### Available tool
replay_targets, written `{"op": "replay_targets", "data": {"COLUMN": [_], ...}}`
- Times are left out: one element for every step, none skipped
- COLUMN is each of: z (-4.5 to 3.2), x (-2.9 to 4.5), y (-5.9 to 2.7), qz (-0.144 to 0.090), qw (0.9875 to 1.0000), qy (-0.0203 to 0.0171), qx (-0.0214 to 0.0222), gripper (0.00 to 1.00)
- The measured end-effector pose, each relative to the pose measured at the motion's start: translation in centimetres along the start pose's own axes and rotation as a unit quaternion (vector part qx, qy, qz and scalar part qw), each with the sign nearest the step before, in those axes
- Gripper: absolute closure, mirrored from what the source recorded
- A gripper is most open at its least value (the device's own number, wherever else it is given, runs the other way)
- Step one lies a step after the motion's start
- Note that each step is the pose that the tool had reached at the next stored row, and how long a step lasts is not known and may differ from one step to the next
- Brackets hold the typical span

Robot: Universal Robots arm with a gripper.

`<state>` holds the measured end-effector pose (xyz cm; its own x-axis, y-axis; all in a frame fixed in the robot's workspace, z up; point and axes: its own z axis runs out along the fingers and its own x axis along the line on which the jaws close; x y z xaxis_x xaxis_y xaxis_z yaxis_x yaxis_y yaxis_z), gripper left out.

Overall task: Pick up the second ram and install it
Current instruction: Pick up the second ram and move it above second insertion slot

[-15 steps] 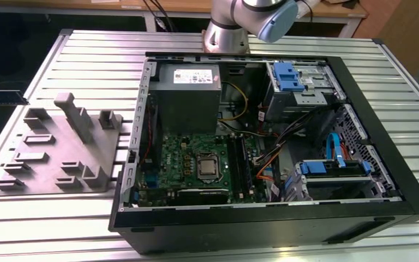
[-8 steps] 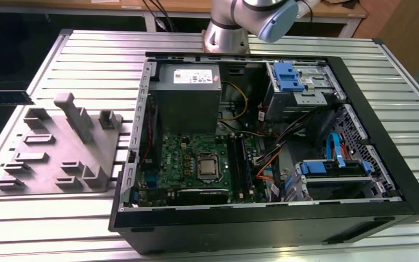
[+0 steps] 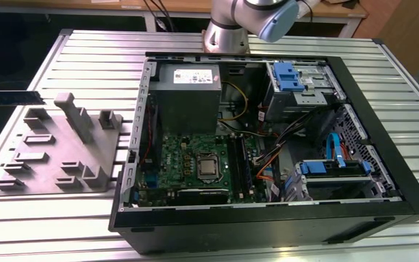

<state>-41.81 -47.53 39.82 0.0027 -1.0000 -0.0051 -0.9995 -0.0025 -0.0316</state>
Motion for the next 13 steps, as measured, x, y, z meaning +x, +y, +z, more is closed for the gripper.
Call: {"op": "replay_targets", "data": {"z": [0.01, 0.02, 0.01, 0.03, 0.01, -0.06, -0.19, -0.37, -0.52, -0.67, -0.8, -0.96, -1.07], "x": [0.0, 0.0, 0.0, 0.0, 0.0, 0.0, 0.0, 0.0, 0.0, 0.0, 0.0, 0.0, 0.0], "y": [-0.19, -0.31, -0.36, -0.38, -0.38, -0.39, -0.4, -0.41, -0.41, -0.41, -0.42, -0.43, -0.43], "qz": [0.0, 0.0, 0.0, 0.0, 0.0, 0.0, 0.0, 0.0, 0.0, 0.0, 0.0, 0.0, 0.0], "qw": [1.0, 1.0, 1.0, 1.0, 1.0, 1.0, 1.0, 1.0, 1.0, 1.0, 1.0, 1.0, 1.0], "qy": [0.0, -0.0001, 0.0, -0.0001, 0.0, 0.0, 0.0001, 0.0001, 0.0, 0.0, 0.0, 0.0, 0.0], "qx": [0.0, 0.0001, 0.0, 0.0001, 0.0, 0.0, -0.0001, -0.0001, 0.0, 0.0, 0.0, 0.0, 0.0001], "gripper": [0.88, 0.88, 0.88, 0.88, 0.88, 0.88, 0.88, 0.88, 0.88, 0.88, 0.88, 0.88, 0.88]}}
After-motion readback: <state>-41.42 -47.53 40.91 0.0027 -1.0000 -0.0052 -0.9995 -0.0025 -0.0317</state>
